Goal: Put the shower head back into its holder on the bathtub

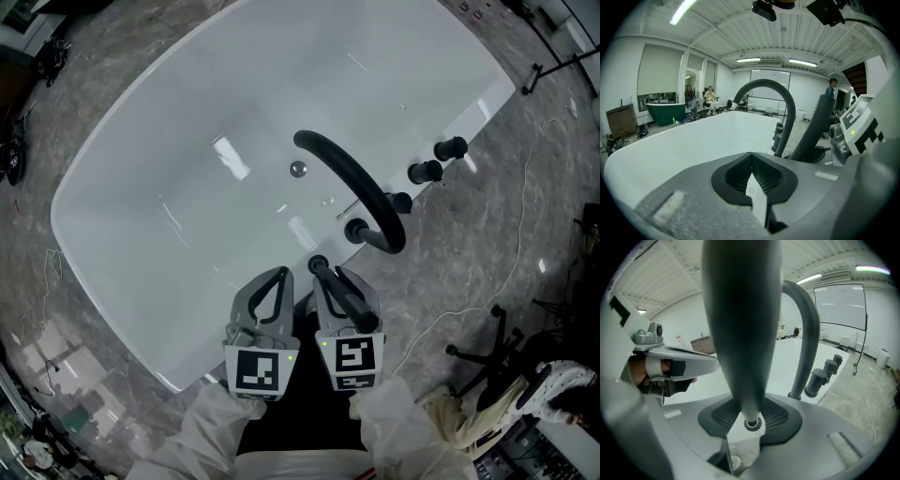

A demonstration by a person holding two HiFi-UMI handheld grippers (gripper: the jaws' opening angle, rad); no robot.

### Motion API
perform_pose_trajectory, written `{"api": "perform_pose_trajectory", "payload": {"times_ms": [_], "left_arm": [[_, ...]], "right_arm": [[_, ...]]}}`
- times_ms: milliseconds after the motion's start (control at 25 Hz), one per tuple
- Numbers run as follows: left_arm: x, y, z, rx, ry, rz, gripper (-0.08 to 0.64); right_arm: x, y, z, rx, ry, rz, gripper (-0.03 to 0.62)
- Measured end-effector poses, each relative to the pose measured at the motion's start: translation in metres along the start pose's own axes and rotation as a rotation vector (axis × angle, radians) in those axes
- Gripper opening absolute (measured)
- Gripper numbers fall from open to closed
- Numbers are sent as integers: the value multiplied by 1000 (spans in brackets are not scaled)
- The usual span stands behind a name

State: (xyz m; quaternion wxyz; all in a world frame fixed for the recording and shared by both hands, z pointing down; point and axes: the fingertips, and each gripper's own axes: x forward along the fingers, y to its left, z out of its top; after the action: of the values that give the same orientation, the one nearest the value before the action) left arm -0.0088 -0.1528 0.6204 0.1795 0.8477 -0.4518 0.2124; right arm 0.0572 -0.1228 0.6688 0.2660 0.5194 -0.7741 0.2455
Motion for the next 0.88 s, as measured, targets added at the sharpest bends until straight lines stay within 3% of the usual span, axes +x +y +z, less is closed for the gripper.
{"api": "perform_pose_trajectory", "payload": {"times_ms": [880], "left_arm": [[11,7,-33,-17,40,-3,-8]], "right_arm": [[21,3,-24,14,37,-28,138]]}}
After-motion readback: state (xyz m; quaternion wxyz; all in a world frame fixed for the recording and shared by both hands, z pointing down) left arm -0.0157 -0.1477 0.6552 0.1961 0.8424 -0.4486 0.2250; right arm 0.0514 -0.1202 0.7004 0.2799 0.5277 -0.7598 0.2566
